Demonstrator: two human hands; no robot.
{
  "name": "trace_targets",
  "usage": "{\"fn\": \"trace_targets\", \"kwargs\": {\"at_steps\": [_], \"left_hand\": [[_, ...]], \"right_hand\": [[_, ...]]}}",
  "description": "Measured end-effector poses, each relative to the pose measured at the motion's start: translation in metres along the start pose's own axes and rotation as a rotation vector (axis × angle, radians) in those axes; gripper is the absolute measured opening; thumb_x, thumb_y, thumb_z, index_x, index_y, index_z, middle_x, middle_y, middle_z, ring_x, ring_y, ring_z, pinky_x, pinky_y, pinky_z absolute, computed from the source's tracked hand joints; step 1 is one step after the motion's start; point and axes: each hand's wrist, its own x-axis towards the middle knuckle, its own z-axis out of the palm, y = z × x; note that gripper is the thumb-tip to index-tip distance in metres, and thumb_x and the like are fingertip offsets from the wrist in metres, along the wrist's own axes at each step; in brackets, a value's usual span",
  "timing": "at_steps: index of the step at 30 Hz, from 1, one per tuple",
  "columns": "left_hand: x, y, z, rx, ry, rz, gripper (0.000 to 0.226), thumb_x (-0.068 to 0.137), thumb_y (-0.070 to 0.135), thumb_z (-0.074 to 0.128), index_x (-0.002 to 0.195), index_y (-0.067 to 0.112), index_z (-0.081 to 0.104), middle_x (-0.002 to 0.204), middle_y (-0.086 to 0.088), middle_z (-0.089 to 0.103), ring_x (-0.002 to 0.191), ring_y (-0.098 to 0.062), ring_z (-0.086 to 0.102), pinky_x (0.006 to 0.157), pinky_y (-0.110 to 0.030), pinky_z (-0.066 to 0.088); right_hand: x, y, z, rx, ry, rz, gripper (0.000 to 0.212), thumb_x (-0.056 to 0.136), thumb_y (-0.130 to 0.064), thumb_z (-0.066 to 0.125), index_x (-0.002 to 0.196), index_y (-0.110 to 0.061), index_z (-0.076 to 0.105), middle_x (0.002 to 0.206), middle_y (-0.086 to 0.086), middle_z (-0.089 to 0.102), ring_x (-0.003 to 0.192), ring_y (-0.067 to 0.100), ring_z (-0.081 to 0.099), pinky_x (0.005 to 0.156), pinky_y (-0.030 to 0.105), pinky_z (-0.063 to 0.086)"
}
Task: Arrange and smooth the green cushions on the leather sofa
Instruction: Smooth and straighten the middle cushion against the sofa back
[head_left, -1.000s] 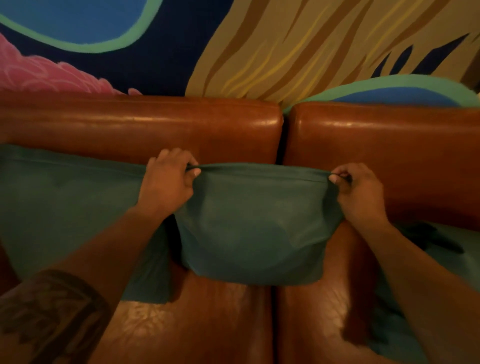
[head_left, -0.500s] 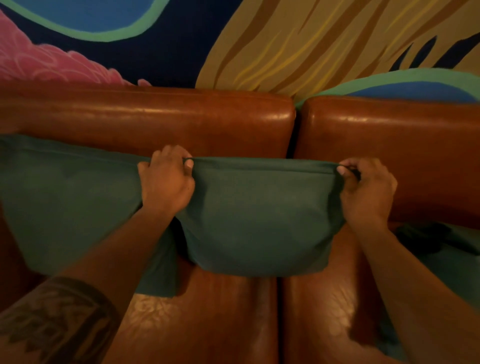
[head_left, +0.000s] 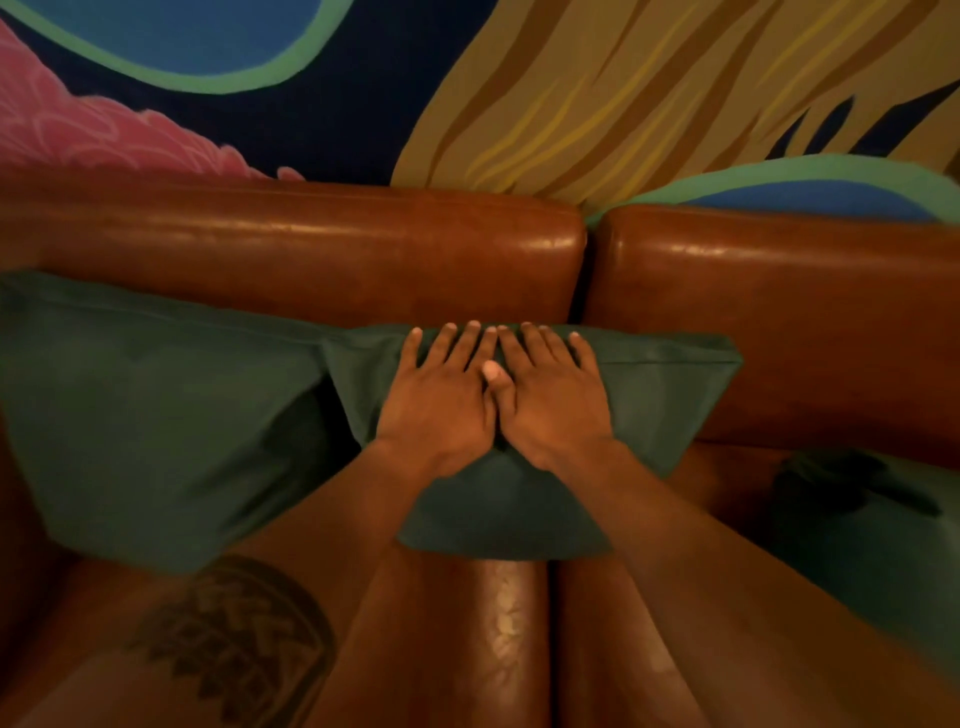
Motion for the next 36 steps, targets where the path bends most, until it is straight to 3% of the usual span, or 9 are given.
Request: {"fn": "trace_targets", "kwargs": {"at_steps": [9,14,17,19,22,24,26,30,36], "left_hand": [[-0.006,-0.041,0.010,0.014,0.054,0.026,0.078,0.099,0.066,0.008,0.166,0.025,0.010,0.173,-0.001,0.015,0.160,-0.018,0.011,0.129,-0.042,0.002],[-0.010,-0.074,0.018,0.084,0.129,-0.126,0.077,0.099,0.064,0.010,0.164,0.026,0.021,0.169,-0.005,0.028,0.158,-0.023,0.021,0.126,-0.053,0.005],[-0.023,-0.108,0.020,0.091,0.056,-0.295,0.080,0.096,0.066,0.007,0.165,0.027,0.020,0.167,-0.012,0.031,0.155,-0.033,0.026,0.124,-0.060,0.009],[-0.028,-0.105,0.014,0.042,0.058,-0.327,0.080,0.096,0.059,0.006,0.165,0.020,0.020,0.169,-0.012,0.026,0.155,-0.032,0.028,0.125,-0.060,0.012],[-0.048,-0.074,-0.003,-0.096,0.336,-0.324,0.065,0.100,0.035,0.025,0.160,0.011,0.031,0.167,-0.010,0.032,0.151,-0.029,0.037,0.123,-0.060,0.022],[-0.072,-0.043,-0.004,-0.229,0.578,-0.221,0.055,0.100,0.021,0.041,0.154,0.009,0.043,0.160,-0.010,0.045,0.144,-0.029,0.047,0.120,-0.058,0.032],[-0.098,-0.003,0.009,-0.305,0.672,-0.046,0.048,0.098,0.018,0.049,0.146,0.011,0.052,0.153,-0.011,0.053,0.135,-0.030,0.055,0.110,-0.053,0.043],[-0.108,0.035,0.067,-0.174,0.462,0.102,0.062,0.100,0.041,0.046,0.158,0.019,0.039,0.170,-0.002,0.027,0.154,-0.025,0.030,0.119,-0.052,0.029],[-0.036,0.018,0.098,0.005,0.418,0.062,0.063,0.107,0.046,0.025,0.165,0.025,0.018,0.174,0.004,0.010,0.160,-0.018,0.009,0.126,-0.052,0.011]], "right_hand": [[-0.008,0.045,-0.002,-0.112,-0.061,0.053,0.081,0.097,-0.065,-0.001,0.168,-0.031,0.019,0.174,-0.002,0.022,0.161,0.016,0.017,0.129,0.051,-0.004],[-0.016,0.085,-0.001,-0.132,0.007,0.113,0.081,0.098,-0.069,0.006,0.166,-0.029,0.027,0.172,0.000,0.029,0.158,0.018,0.025,0.127,0.055,0.001],[-0.026,0.116,-0.008,-0.173,0.054,0.206,0.077,0.102,-0.065,0.017,0.157,-0.021,0.045,0.162,0.006,0.046,0.151,0.023,0.042,0.125,0.060,0.013],[-0.034,0.111,-0.018,-0.127,0.219,0.209,0.058,0.104,-0.046,0.033,0.139,-0.011,0.063,0.139,0.014,0.067,0.130,0.032,0.063,0.117,0.065,0.035],[-0.060,0.080,-0.032,0.036,0.541,0.097,0.039,0.091,-0.012,0.047,0.120,-0.012,0.072,0.122,0.010,0.073,0.112,0.033,0.068,0.091,0.045,0.057],[-0.087,0.051,-0.030,0.131,0.585,0.007,0.032,0.092,-0.013,0.053,0.118,-0.015,0.071,0.128,0.008,0.068,0.118,0.030,0.061,0.094,0.040,0.051],[-0.108,0.025,-0.008,0.156,0.490,-0.007,0.040,0.099,-0.032,0.054,0.135,-0.019,0.065,0.147,0.009,0.058,0.135,0.032,0.052,0.105,0.045,0.043],[-0.110,0.004,0.050,0.026,0.273,0.056,0.074,0.100,-0.058,0.040,0.167,-0.029,0.025,0.176,0.002,0.013,0.162,0.024,0.013,0.120,0.052,0.020],[-0.046,0.017,0.077,-0.064,0.317,0.074,0.077,0.102,-0.056,0.038,0.168,-0.031,0.008,0.177,0.001,0.005,0.163,0.021,0.006,0.124,0.052,0.009]]}}
